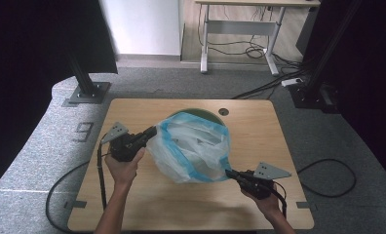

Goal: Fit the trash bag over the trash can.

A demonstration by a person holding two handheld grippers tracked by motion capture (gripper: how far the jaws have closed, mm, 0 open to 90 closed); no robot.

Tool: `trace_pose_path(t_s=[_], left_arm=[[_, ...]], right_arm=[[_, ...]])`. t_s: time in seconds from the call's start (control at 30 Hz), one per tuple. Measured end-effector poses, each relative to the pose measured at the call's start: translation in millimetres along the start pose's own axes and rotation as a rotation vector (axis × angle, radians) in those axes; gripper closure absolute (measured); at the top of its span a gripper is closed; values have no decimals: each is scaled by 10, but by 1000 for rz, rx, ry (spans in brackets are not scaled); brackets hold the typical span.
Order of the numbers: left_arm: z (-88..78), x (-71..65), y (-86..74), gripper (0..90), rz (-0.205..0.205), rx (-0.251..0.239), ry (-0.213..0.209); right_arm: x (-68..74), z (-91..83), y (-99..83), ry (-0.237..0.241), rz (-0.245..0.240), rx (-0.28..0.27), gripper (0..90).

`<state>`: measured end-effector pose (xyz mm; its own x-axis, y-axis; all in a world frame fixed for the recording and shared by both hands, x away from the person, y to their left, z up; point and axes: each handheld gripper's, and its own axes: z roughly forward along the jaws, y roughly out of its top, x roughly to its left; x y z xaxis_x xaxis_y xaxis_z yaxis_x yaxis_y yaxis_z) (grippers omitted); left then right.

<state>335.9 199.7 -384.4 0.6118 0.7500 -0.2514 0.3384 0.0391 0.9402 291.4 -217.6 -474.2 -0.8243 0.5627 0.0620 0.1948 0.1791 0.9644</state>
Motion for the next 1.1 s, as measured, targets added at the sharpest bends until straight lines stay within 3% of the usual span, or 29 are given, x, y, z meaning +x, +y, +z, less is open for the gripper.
trace_pose_path(t_s=[0.4, 0.73, 1.1], left_arm=[[82, 185, -195, 895, -43, 47, 26], [123, 202, -288, 895, -46, 91, 24], [65, 265, -344, 895, -46, 112, 52]], right_arm=[[-148, 135, -188, -44, 19, 42, 890], [-291, 157, -353, -58, 80, 59, 890], [-446, 57, -249, -128, 106, 54, 890]])
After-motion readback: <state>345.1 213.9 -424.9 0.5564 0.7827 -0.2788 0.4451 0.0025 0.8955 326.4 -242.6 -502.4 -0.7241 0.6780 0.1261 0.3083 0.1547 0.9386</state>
